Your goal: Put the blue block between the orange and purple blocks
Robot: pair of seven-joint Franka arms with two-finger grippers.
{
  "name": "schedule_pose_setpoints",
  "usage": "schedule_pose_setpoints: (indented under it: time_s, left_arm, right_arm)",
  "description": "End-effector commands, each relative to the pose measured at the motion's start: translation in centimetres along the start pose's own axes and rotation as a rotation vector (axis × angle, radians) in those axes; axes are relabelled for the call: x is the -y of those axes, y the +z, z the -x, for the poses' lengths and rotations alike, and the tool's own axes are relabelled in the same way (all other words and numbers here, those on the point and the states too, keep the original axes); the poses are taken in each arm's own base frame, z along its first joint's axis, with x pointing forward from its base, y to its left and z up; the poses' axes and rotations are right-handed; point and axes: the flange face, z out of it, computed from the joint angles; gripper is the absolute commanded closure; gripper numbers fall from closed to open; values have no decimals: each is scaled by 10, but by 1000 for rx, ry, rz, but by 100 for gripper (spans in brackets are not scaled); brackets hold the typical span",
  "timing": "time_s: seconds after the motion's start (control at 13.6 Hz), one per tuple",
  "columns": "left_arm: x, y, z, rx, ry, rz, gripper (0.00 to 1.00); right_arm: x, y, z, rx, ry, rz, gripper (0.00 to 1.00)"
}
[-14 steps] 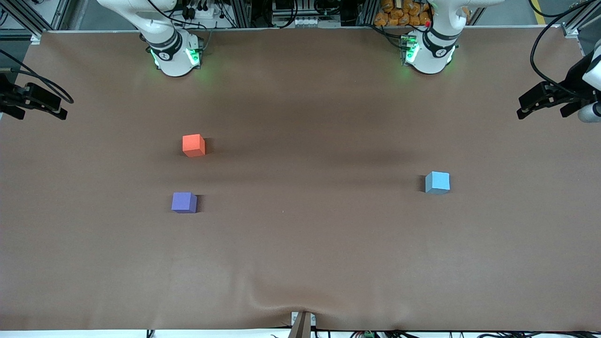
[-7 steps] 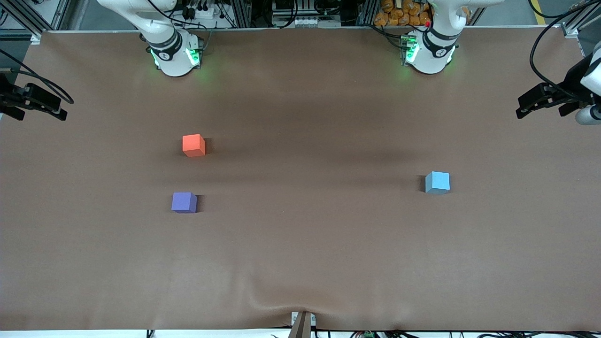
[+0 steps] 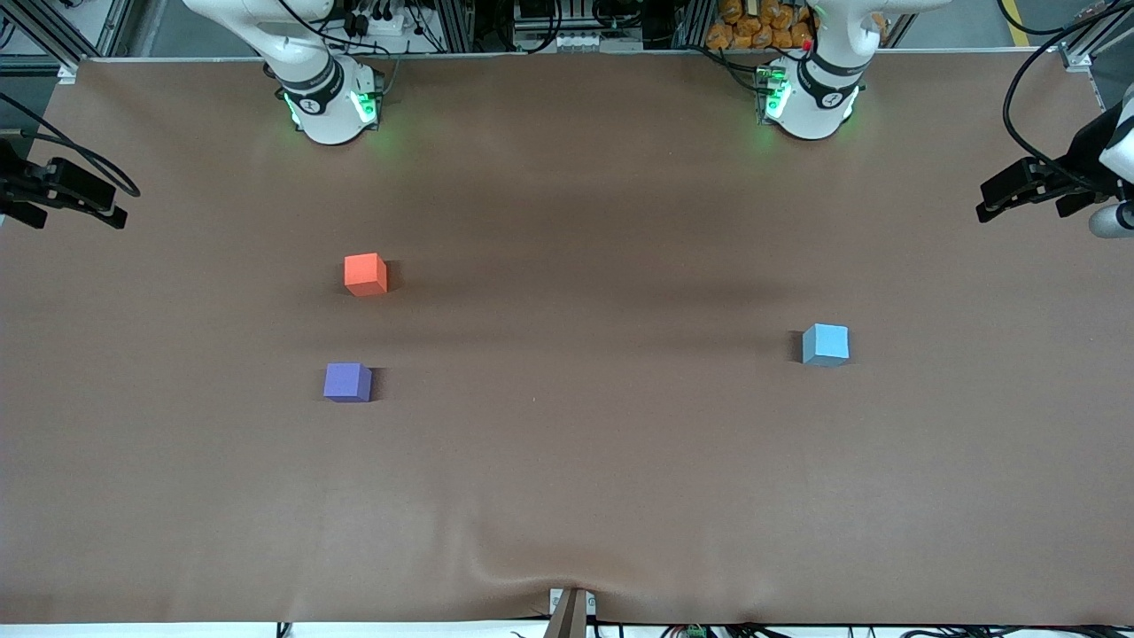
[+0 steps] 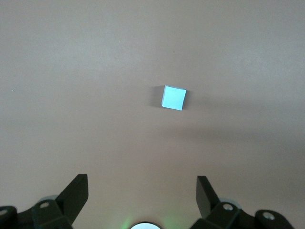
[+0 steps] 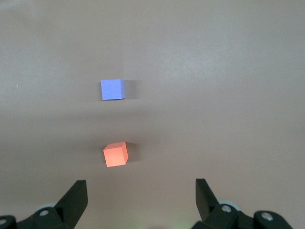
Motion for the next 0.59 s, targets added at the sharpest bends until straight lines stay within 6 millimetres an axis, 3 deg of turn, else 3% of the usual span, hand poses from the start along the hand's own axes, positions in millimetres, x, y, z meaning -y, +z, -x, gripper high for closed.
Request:
schedule_pose_setpoints:
  time_s: [0.0, 0.52]
  left_arm:
    - [-3, -3, -2, 1, 1, 21, 0]
    - [-2, -3, -2, -3, 3, 12, 0]
  right_arm:
    - [2, -4, -2, -8, -2, 7, 0]
    - [1, -4, -2, -8, -1, 7, 0]
